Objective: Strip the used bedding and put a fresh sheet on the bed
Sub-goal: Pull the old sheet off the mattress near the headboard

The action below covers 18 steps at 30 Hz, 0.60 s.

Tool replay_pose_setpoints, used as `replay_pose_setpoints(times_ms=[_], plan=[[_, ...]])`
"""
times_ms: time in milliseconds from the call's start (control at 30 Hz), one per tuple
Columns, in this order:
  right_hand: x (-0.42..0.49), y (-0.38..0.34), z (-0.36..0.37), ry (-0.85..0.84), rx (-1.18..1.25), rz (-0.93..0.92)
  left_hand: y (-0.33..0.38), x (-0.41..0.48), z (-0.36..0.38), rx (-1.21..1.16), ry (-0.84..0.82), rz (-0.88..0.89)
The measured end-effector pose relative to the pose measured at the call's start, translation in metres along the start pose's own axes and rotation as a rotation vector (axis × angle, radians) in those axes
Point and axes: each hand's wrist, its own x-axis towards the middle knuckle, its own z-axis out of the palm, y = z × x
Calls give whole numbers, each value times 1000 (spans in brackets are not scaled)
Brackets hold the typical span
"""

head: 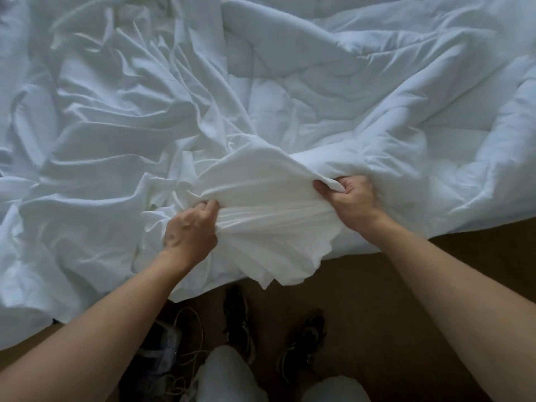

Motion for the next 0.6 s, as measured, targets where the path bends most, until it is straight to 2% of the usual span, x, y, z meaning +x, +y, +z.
replay_pose_setpoints(times_ms=[67, 167, 233, 333, 400, 467, 567, 600], plan=[[3, -11, -5, -31, -79, 23, -9, -5, -7, 3, 40, -10], [2, -21, 5, -264, -60, 90, -39, -9, -13, 76, 64, -33], [-5, -22, 22, -325, -116, 19, -61, -9, -13, 151, 13, -65], [-15, -16, 45, -434, -356, -152, -72, 7, -9, 211, -80, -160], [-16, -3, 48, -500, -463, -127, -62, 19, -3, 225, -117, -185], [-15, 12, 46, -457, -386, -6, -37, 21, 6, 194, -113, -113], [-19, 17, 54, -311, -27, 162, 12, 6, 24, 99, 14, 144], [-20, 14, 59, -252, 90, 194, 24, 4, 29, 102, 35, 177]])
